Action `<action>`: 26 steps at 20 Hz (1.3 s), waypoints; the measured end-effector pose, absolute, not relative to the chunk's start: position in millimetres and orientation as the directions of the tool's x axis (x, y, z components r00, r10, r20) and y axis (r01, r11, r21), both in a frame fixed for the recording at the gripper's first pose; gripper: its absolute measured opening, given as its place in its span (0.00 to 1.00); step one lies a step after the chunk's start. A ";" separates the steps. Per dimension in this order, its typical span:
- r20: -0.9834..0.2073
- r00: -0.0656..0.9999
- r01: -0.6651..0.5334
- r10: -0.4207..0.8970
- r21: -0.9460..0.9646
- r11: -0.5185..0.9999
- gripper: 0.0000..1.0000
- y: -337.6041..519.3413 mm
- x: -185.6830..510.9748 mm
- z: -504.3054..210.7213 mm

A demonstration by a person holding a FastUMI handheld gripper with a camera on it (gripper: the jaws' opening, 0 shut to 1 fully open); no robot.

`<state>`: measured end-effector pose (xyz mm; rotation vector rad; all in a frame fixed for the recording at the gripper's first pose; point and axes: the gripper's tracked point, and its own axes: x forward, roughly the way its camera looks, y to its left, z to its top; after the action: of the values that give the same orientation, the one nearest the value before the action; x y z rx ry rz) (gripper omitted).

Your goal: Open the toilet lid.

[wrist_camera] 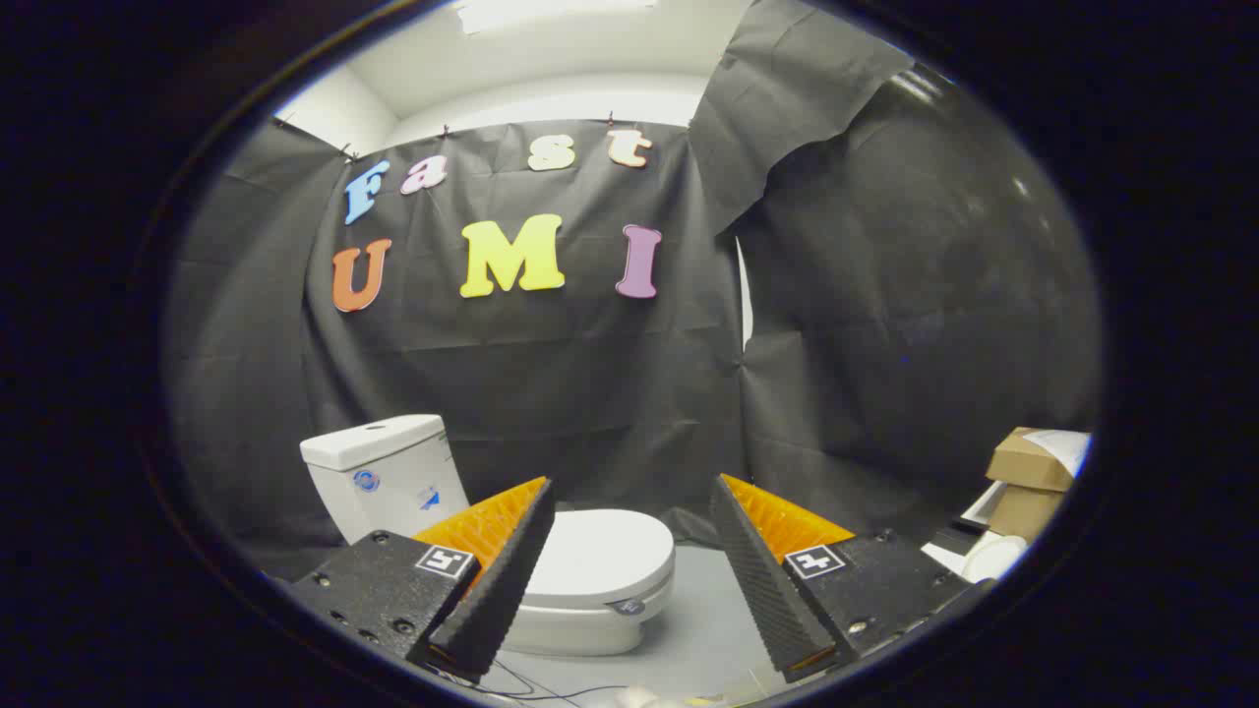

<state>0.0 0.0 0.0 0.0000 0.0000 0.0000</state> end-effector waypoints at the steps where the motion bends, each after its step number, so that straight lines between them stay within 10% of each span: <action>1: 0.003 1.000 -0.002 0.002 0.002 1.000 1.00 0.5 -0.7 2.2; 26: 0.035 0.999 -0.040 0.040 0.004 0.999 1.00 9.7 1.1 20.7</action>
<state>1.1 9.7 20.7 0.0051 -0.0349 0.0399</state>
